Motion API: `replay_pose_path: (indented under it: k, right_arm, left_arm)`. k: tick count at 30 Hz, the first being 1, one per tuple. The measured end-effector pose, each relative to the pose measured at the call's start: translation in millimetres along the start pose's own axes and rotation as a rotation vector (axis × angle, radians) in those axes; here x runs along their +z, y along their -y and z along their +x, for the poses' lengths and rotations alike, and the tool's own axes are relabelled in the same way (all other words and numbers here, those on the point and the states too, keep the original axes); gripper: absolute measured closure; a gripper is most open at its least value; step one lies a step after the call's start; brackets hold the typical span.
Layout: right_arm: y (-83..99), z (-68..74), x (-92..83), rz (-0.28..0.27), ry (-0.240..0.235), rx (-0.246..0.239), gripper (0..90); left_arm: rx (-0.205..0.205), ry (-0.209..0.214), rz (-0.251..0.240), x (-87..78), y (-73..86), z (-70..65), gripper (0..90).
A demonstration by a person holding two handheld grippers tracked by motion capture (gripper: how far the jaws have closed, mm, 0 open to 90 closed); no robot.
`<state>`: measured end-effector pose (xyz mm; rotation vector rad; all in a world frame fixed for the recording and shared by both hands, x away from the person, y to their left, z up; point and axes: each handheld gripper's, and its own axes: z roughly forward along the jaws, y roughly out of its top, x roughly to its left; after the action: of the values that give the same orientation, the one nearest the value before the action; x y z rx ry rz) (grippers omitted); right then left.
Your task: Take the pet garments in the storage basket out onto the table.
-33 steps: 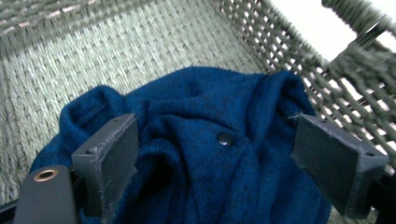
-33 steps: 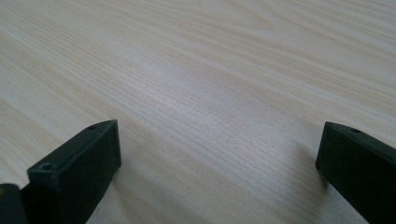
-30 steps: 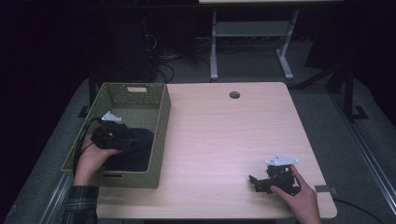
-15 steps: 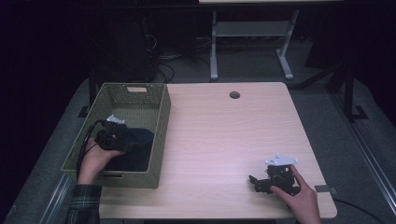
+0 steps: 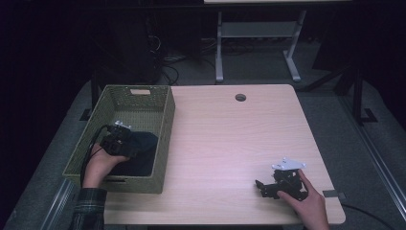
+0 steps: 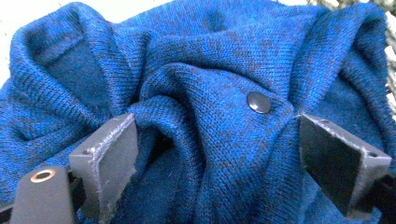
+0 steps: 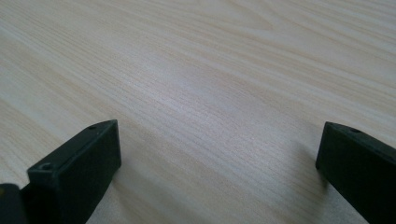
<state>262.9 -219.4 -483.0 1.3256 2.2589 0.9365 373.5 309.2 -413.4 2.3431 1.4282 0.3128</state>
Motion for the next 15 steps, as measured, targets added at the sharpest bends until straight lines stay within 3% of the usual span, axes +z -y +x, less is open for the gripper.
replay_pose_path:
  k: [8,11,15]
  right_arm:
    - [0.0,-0.1,0.0,0.000,-0.001,0.000,0.0]
    - [0.0,-0.1,0.0,0.000,0.000,-0.001,0.0]
    - [0.0,0.1,0.1,0.000,0.000,0.001,0.0]
  left_arm:
    - [0.010,-0.027,0.080,11.3,0.0,-2.5,16.3]
    - [0.014,-0.033,0.108,13.3,0.2,-3.2,24.9]
    - [0.002,0.002,0.139,12.2,-0.6,-3.3,45.8]
